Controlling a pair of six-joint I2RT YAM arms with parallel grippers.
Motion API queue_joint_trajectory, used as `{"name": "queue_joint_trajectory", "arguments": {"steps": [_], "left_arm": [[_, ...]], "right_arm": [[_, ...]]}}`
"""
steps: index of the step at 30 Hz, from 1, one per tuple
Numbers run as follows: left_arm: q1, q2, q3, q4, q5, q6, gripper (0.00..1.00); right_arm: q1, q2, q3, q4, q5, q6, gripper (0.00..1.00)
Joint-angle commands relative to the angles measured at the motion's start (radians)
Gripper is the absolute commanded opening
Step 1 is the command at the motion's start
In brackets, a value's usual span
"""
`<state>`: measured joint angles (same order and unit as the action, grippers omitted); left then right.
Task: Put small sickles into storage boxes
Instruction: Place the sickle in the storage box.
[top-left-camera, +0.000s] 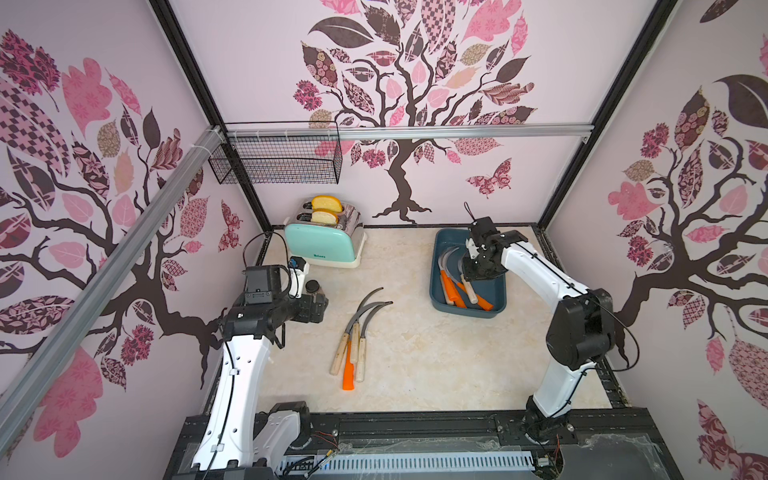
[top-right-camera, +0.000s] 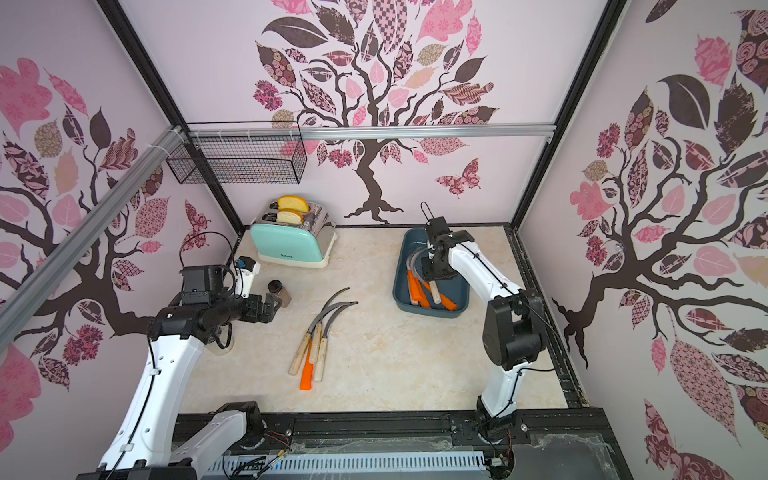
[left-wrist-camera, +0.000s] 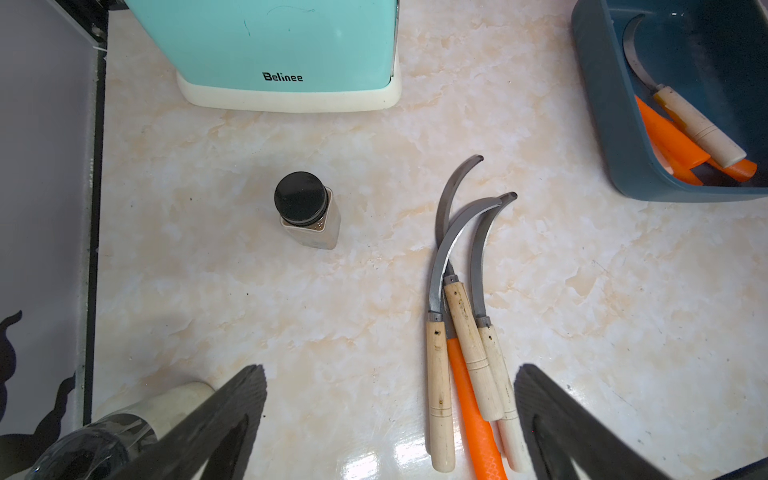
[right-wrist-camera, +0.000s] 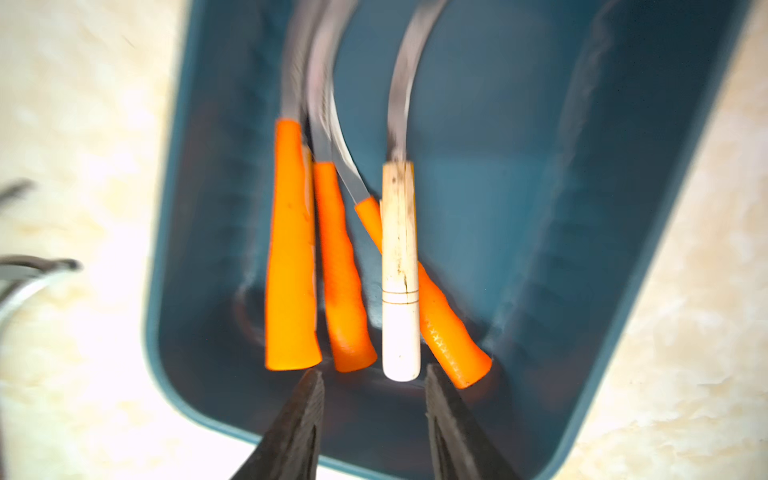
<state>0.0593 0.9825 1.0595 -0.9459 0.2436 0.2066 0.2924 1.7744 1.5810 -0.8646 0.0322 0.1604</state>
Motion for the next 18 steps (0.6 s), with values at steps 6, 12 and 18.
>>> {"name": "queue_joint_trajectory", "arguments": {"steps": [6,12,18], "left_arm": [[0.003,-0.005,-0.034,-0.072,0.008,0.138,0.98],[-0.007,0.004,-0.050,-0.145,0.067,0.218,0.98],[-0.017,0.037,-0.062,-0.118,0.049,0.210,0.98]], "right_arm": [[0.042,-0.226,-0.106,0.126,-0.063,0.073,0.45],[0.118,-0.406,-0.311,0.212,-0.079,0.141,0.45],[0.163,-0.574,-0.502,0.273,-0.153,0.210,0.45]]}}
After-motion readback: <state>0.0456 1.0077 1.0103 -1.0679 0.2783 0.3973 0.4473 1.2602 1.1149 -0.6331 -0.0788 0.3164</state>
